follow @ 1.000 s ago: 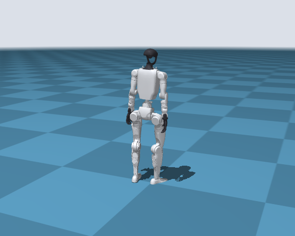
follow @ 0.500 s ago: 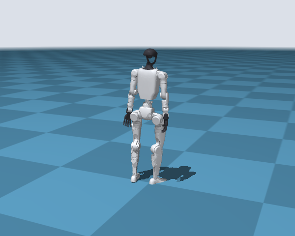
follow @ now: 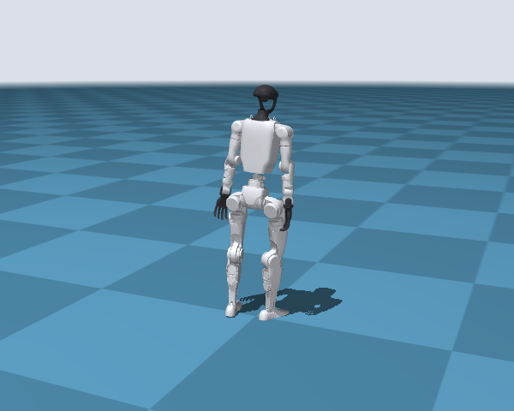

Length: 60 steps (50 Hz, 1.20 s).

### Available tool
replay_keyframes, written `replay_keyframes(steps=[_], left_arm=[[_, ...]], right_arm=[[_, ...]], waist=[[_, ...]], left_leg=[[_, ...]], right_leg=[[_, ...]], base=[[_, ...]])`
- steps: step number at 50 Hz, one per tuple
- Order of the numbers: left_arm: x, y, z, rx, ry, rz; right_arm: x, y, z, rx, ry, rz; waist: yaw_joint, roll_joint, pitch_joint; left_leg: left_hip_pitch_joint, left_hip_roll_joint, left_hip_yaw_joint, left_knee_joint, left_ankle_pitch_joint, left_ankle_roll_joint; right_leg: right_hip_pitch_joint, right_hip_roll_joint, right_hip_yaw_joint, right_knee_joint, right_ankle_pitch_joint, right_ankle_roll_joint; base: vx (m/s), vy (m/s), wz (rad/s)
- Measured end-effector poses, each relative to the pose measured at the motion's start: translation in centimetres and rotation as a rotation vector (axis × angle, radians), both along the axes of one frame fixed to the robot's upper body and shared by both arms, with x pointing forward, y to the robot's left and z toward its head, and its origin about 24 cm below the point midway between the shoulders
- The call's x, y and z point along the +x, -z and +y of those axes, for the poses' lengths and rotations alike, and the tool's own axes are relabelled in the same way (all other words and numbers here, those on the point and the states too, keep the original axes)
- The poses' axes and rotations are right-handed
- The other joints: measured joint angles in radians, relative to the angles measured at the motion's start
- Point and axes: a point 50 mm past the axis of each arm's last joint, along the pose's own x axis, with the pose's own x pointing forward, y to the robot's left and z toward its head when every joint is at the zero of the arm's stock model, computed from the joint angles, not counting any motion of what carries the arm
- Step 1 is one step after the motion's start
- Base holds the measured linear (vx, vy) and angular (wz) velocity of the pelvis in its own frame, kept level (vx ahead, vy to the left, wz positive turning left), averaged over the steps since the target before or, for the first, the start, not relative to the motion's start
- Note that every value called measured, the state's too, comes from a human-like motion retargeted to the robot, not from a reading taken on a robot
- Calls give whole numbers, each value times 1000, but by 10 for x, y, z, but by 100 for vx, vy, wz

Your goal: Upper body actions

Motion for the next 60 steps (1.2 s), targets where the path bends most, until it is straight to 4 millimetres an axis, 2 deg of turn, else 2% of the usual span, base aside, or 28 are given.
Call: replay_keyframes(steps=[5, 8, 12, 16, 22, 25, 29, 32, 35, 38, 44, 49, 52, 55, 60], left_arm=[[17, -2, 6, 14, 16, -49], [38, -5, 10, 24, 31, -106], [76, -12, 17, 53, 67, -247], [127, -30, 24, 107, 138, -465], [207, -76, 26, 216, 264, -801], [243, -109, 26, 259, 335, -977], [281, -158, 25, 344, 442, -1205], [299, -191, 22, 392, 522, -1314], [309, -215, 15, 404, 602, -1362], [315, -240, 10, 412, 690, -1373], [310, -274, 3, 447, 745, -1439], [305, -308, -11, 371, 681, -1611], [302, -312, -18, 319, 670, -1627], [298, -309, -24, 237, 690, -1560], [298, -311, -24, 269, 705, -1570]], right_arm=[[25, -2, 3, 0, -53, -71], [51, -7, 5, -4, -96, -153], [98, -19, 5, -17, -155, -341], [153, -45, 4, -51, -242, -597], [222, -101, -1, -120, -358, -933], [251, -135, -4, -144, -439, -1052], [278, -181, -11, -168, -577, -1143], [286, -209, -20, -203, -657, -1166], [285, -231, -33, -258, -701, -1181], [279, -252, -47, -334, -721, -1187], [264, -281, -60, -432, -689, -1245], [255, -310, -55, -433, -612, -1402], [251, -314, -51, -385, -579, -1436], [247, -312, -47, -342, -553, -1448], [246, -318, -42, -364, -563, -1479]], waist=[[-14, 1, 40], [-20, 4, 71], [-32, 18, 109], [-53, 41, 127], [-55, 16, 146], [-77, 47, 165], [-91, 45, 190], [-95, 63, 199], [-96, 72, 205], [-118, 93, 241], [-160, 89, 397], [-199, 80, 515], [-227, 75, 543], [-248, 68, 550], [-265, 66, 552]], left_leg=[[-41, 14, 19, 24, -8, -6], [-122, 28, 9, 95, -29, -15], [-284, 49, -25, 254, -92, -40], [-483, 58, -60, 467, -189, -63], [-796, 19, -53, 853, -345, -70], [-936, 23, -63, 1035, -410, -59], [-1093, 22, -26, 1257, -482, -45], [-1210, 29, -2, 1416, -526, -31], [-1302, 29, 30, 1548, -559, -18], [-1378, 8, 62, 1698, -574, 14], [-1392, -36, 150, 1971, -649, 102], [-1385, -87, 203, 2145, -699, 162], [-1384, -118, 214, 2219, -725, 174], [-1387, -143, 214, 2272, -732, 163], [-1388, -155, 206, 2300, -725, 152]], right_leg=[[-46, 1, 14, 16, -3, -7], [-112, -15, 26, 67, -20, -3], [-258, -65, 41, 231, -88, 16], [-483, -131, 48, 506, -207, 3], [-787, -218, 85, 873, -366, -52], [-908, -258, 61, 1051, -433, -84], [-1068, -319, 72, 1273, -499, -132], [-1170, -392, 50, 1436, -527, -176], [-1257, -458, 50, 1573, -547, -208], [-1319, -542, 67, 1725, -576, -208], [-1341, -637, 124, 1974, -631, -208], [-1335, -726, 198, 2149, -681, -208], [-1331, -774, 247, 2231, -724, -208], [-1329, -807, 293, 2291, -766, -208], [-1328, -829, 322, 2320, -768, -208]], base=[[-14, -7, -11], [-25, -6, -7], [-28, -5, 8], [-26, -5, 36], [-21, -7, 43], [-13, -2, 58], [-9, 0, 41], [3, 0, 44], [6, 3, 48], [17, 10, 65], [15, 8, 32], [14, 13, 33], [14, 16, 42], [12, 11, 35], [3, 3, 10]])
